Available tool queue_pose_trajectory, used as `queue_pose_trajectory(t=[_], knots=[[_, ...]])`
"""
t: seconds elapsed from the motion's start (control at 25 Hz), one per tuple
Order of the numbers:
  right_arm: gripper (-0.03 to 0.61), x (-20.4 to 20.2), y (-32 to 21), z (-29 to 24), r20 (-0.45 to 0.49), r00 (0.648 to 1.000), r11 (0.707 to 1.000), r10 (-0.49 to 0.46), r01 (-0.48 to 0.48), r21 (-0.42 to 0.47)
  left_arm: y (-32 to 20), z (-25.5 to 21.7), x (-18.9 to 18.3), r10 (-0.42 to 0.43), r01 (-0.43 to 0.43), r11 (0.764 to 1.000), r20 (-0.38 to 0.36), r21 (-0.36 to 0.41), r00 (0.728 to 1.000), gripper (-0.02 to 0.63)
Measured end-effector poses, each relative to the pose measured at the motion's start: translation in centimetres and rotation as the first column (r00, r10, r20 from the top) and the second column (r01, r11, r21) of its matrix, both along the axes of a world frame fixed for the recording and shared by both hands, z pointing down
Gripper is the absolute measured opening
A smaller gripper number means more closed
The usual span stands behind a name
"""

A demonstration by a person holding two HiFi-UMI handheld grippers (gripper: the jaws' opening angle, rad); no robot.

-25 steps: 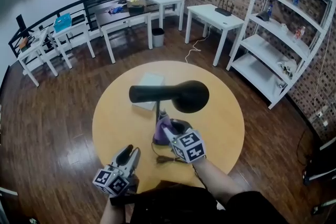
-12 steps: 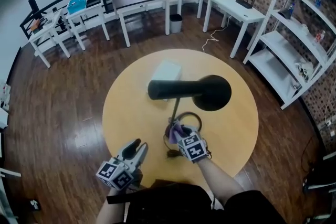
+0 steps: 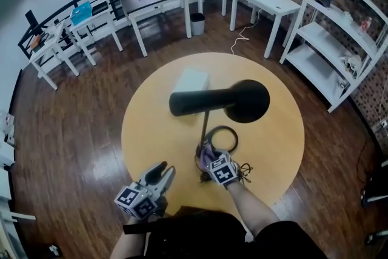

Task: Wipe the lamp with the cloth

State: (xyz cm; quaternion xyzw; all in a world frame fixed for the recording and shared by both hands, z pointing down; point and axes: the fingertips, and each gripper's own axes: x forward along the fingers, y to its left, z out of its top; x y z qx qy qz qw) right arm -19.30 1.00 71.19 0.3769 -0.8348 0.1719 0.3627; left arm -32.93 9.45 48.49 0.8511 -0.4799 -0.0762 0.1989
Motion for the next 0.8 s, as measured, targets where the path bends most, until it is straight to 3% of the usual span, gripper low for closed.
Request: queue_pose_trajectory(t=[0.08,0.2,0.28,0.36,0.44,0.6,0.8], knots=[[0.092,0.3,0.2,-1.1,-0.011,1.0,1.0,-0.003,0.003,0.022,-0.1,0.0,-0.1,0.024,-0.024,1.0,-0.006,-0.003,1.0,0.13],[0.092,2.2,0.0,-6.0,-0.027,1.0,0.991,-0.006,0.01,0.137,-0.7,0.1,0.0,0.048,-0.047,0.999,-0.023,0.009,0.999,0.13],[0.092,4.2,0.2,-9.8,0.007,1.0,0.98,0.012,-0.013,0.2,-1.2,0.1,0.1,0.065,-0.064,0.998,-0.039,0.015,0.997,0.13],[0.092,5.1,1.0,-14.3,0.045,0.998,0.959,-0.036,0.022,0.282,-1.7,-0.3,0.5,0.087,-0.086,0.996,-0.069,0.02,0.994,0.13],[0.092,4.2,2.0,-20.0,0.06,0.99,0.912,-0.126,0.092,0.399,-2.1,-0.5,0.8,0.107,-0.105,0.994,-0.084,0.033,0.991,0.13],[0.092,1.0,3.0,-31.2,0.053,0.973,0.777,-0.224,0.145,0.613,-2.4,-1.3,1.1,0.127,-0.12,0.991,-0.139,0.06,0.982,0.13],[0.092,-2.7,2.6,-37.2,-0.052,0.968,0.658,-0.246,0.207,0.724,-1.5,-1.0,0.7,0.135,-0.127,0.99,-0.131,0.067,0.982,0.13]])
